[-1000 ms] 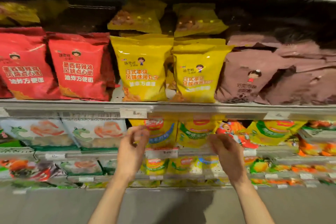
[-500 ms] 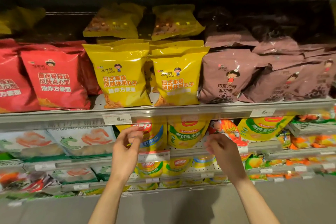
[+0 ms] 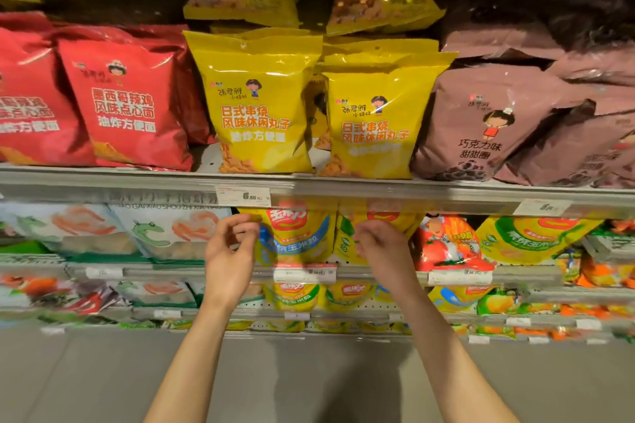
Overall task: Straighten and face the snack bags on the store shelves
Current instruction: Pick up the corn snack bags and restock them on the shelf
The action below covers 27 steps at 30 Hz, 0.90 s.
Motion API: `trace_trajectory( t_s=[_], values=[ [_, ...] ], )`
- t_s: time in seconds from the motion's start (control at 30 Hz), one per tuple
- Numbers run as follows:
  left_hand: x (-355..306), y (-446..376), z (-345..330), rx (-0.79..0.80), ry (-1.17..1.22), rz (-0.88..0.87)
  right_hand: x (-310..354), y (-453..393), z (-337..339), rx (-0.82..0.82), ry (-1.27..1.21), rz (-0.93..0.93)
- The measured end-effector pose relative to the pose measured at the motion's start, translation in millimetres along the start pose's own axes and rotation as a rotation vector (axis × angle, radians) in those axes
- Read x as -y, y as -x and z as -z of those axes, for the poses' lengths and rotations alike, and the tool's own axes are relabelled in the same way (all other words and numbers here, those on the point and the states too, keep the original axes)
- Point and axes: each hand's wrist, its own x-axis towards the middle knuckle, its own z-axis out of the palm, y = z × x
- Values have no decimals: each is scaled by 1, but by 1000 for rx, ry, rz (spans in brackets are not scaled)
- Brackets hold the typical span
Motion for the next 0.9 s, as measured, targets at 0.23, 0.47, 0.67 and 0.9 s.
trace_trajectory(
  t_s=[0.23, 0.47, 0.67, 0.9],
  values=[
    [22, -4, -14, -88, -113, 107, -14, -17, 39, -137, 81, 30],
    [13, -7, -23, -123, -107, 125, -12, -22, 18, 56, 45, 11],
    [6, -21, -20, -75, -130, 64, 17, -25, -31, 26, 65, 112],
    [1, -35, -16, -85, -96, 69, 20, -29, -45, 18, 11, 48]
  ],
)
